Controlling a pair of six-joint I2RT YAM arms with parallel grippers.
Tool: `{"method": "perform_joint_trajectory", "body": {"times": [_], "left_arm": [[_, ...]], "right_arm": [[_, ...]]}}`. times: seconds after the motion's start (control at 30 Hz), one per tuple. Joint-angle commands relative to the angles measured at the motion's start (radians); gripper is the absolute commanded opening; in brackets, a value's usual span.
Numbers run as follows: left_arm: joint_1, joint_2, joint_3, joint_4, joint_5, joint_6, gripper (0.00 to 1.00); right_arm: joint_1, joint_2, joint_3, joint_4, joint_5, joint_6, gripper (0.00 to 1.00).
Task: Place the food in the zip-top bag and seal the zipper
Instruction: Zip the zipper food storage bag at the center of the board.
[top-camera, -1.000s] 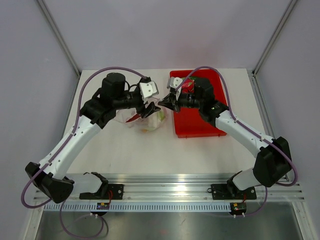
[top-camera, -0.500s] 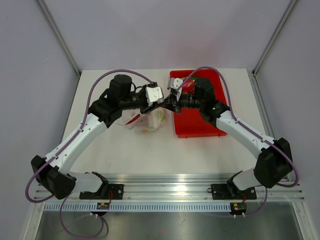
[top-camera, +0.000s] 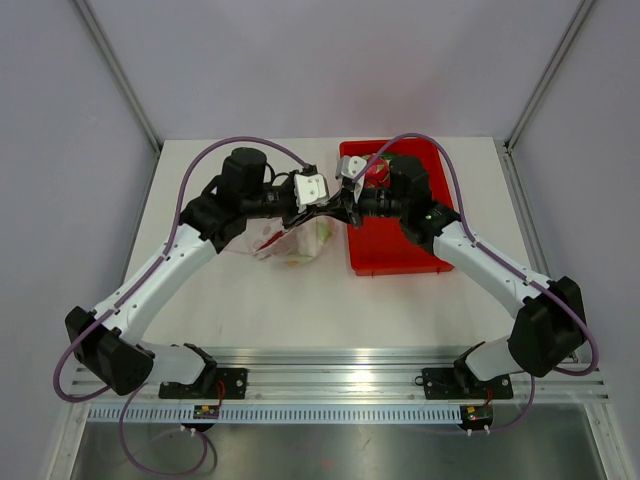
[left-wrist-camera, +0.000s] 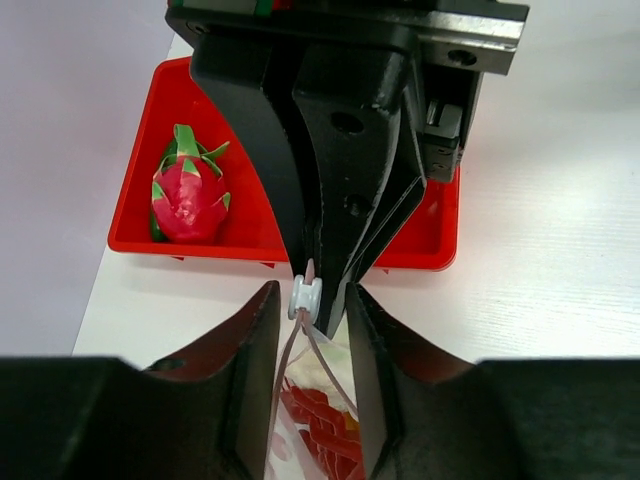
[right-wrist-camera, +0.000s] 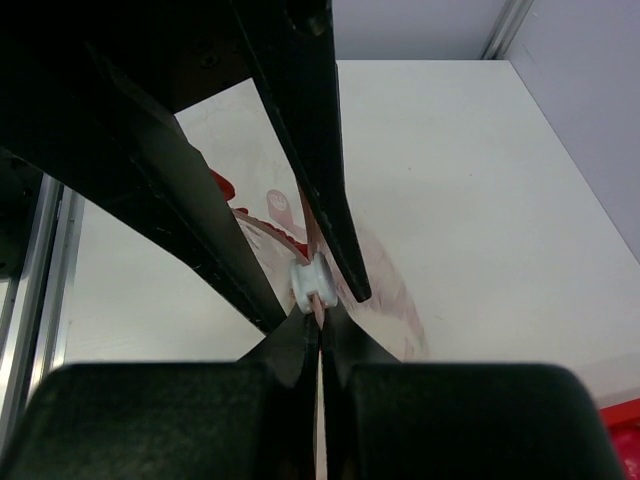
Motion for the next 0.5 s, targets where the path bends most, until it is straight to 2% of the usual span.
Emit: {"method": "perform_joint_trajectory", "body": {"times": [0.0, 0.17, 0.3, 0.43, 0.47], "left_arm": [[-0.004, -0.018, 0.036, 0.050, 0.052, -0.002, 0.32], [-0.003, 0.005, 0.073, 0.004, 0.064, 0.004, 0.18], [-0.004, 0.011, 0.073, -0.010, 0.074, 0.001, 0.13], [-0.003, 0.003, 0.069, -0.024, 0.081, 0.009, 0.00], [-0.001, 0.002, 0.067, -0.036, 0.078, 0.012, 0.00]], "right_arm": [[-0.003, -0.043, 0.021, 0.046, -0.023, -0.012, 0.00], [-0.003, -0.041, 0.024, 0.045, -0.023, -0.016, 0.00], [-0.003, -0.040, 0.024, 0.043, -0.020, -0.019, 0.00], [-0.005, -0.038, 0.018, 0.054, 0.024, -0.021, 0.00], [-0.006, -0.043, 0.015, 0.060, 0.035, -0.019, 0.00]]}}
